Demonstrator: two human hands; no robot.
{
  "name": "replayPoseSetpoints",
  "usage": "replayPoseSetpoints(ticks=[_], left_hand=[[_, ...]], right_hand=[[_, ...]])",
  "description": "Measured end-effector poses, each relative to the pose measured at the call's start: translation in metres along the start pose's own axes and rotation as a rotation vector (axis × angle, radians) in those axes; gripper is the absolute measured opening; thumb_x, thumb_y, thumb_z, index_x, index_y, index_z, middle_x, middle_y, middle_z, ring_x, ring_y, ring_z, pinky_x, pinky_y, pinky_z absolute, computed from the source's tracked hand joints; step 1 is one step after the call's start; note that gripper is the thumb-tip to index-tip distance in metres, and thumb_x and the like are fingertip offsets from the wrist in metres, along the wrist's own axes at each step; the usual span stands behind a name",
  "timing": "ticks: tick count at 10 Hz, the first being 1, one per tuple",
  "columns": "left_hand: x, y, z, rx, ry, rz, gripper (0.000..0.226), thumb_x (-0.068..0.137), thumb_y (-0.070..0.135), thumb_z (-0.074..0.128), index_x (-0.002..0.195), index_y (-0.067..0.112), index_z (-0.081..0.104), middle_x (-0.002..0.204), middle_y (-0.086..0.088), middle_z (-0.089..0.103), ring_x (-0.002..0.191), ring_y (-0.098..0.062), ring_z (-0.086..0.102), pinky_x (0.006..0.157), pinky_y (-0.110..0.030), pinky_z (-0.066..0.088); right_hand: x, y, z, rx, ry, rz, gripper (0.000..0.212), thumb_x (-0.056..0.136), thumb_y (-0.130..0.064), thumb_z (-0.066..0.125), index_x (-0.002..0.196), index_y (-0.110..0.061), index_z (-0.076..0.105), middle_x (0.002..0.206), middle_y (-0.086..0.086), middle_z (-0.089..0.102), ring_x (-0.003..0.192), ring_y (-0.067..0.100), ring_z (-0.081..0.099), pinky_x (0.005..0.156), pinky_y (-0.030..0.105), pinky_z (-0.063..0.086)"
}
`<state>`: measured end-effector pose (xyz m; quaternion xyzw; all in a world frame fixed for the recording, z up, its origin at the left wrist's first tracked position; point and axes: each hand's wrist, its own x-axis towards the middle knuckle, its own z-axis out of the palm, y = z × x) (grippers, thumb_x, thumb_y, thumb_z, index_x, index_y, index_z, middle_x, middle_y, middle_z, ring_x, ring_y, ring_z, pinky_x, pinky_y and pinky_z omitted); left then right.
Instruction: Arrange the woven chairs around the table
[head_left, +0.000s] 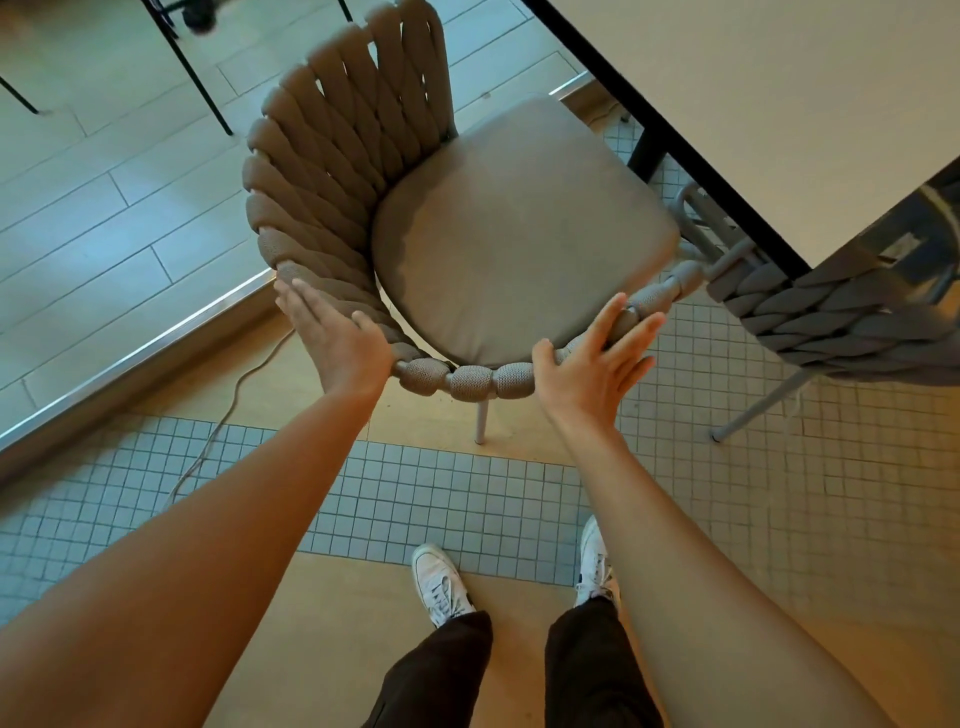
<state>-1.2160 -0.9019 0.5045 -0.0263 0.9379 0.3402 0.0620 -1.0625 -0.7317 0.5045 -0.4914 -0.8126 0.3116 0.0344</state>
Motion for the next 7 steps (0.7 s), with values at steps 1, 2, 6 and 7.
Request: replayPoseSetpoints(ticks=[1, 2, 6, 7], left_hand=[[-0.008, -0.002, -0.008, 0.232, -0.076, 0.214, 0.059, 0.106, 0.024, 0.041, 0.161, 0.010, 0.023, 0.171, -0.008, 0.007, 0.157, -0.024, -0.006, 0.127, -0.047, 0.001], [-0.017, 0.001, -0.013, 0.372, -0.175, 0.363, 0.044, 0.107, 0.039, 0.038, 0.143, 0.020, 0.054, 0.163, -0.006, 0.036, 0.157, -0.024, 0.008, 0.126, -0.050, 0.000], [-0.088, 0.079, -0.017, 0.464, -0.113, 0.430, 0.049, 0.104, 0.055, 0.040, 0.132, 0.019, 0.061, 0.145, -0.007, 0.055, 0.146, -0.028, 0.036, 0.122, -0.052, 0.018], [-0.109, 0.099, -0.021, 0.459, -0.073, 0.428, 0.050, 0.104, 0.054, 0.041, 0.136, 0.019, 0.059, 0.148, -0.008, 0.053, 0.148, -0.028, 0.034, 0.122, -0.051, 0.018]], right_hand=[[-0.001, 0.015, -0.014, -0.151, -0.092, -0.128, 0.097, 0.099, -0.062, 0.043, 0.164, -0.016, -0.013, 0.165, 0.019, -0.034, 0.153, 0.035, -0.030, 0.122, 0.058, -0.018], [0.001, 0.022, -0.027, -0.272, -0.204, -0.212, 0.090, 0.100, -0.071, 0.027, 0.166, -0.020, -0.008, 0.165, 0.016, -0.035, 0.152, 0.032, -0.033, 0.118, 0.056, -0.027], [0.030, 0.062, -0.103, -0.449, -0.603, -0.506, 0.080, 0.102, -0.064, 0.034, 0.166, -0.031, -0.002, 0.170, 0.007, -0.027, 0.158, 0.028, -0.018, 0.121, 0.055, -0.016], [0.039, 0.070, -0.127, -0.478, -0.608, -0.511, 0.079, 0.103, -0.064, 0.031, 0.166, -0.027, 0.003, 0.172, 0.011, -0.016, 0.159, 0.029, -0.012, 0.123, 0.055, -0.010]])
